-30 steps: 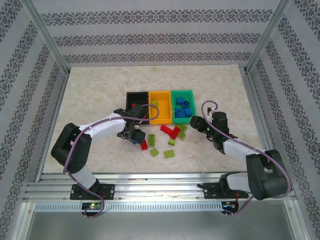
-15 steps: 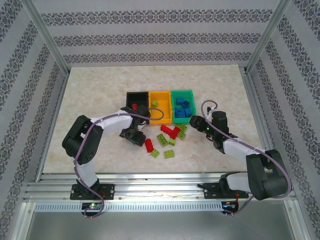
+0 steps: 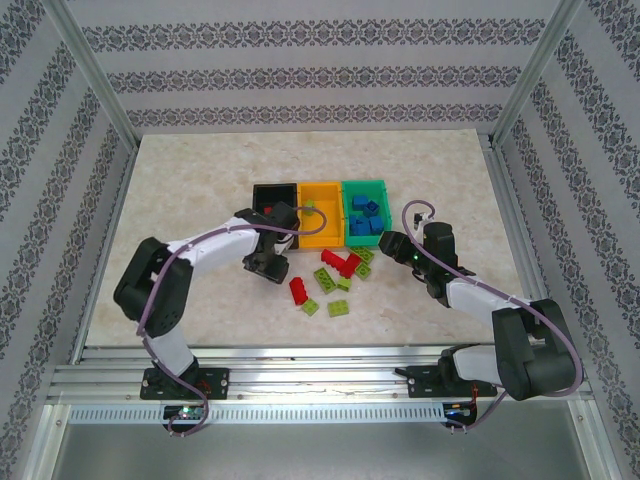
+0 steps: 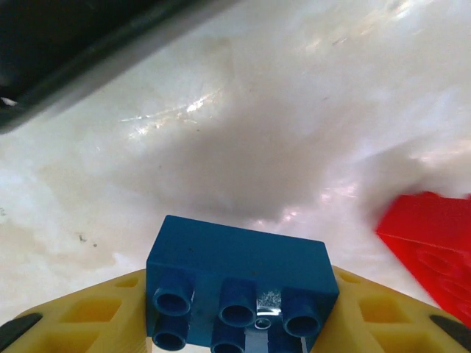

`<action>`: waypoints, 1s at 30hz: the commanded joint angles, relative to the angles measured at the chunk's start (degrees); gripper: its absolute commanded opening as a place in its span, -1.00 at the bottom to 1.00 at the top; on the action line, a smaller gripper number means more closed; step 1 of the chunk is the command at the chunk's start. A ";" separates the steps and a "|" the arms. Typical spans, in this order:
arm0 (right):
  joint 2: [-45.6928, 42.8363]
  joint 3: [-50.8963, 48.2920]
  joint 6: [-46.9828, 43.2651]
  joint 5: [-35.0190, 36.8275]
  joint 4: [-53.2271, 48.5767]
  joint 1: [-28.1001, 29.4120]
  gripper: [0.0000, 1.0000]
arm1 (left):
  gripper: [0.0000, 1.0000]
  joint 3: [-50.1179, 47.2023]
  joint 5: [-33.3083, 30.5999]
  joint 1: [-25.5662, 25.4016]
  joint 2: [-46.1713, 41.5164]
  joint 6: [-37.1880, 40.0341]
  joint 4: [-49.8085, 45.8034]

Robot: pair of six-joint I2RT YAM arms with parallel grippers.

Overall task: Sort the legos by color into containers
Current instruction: Pick up the lego from the center of the table, then place the lego in the container.

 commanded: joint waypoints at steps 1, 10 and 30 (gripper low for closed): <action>0.18 1.42 -0.65 0.52 0.09 0.47 0.08 | -0.10 2.82 3.54 0.56 -3.94 -3.02 1.05; 1.06 1.64 -0.51 0.28 0.31 0.33 0.08 | -0.10 12.47 13.88 -0.11 -2.31 -10.15 13.26; 2.38 0.82 1.34 -1.15 2.32 -2.26 0.08 | 0.03 77.94 13.94 -2.58 41.21 -7.45 -8.76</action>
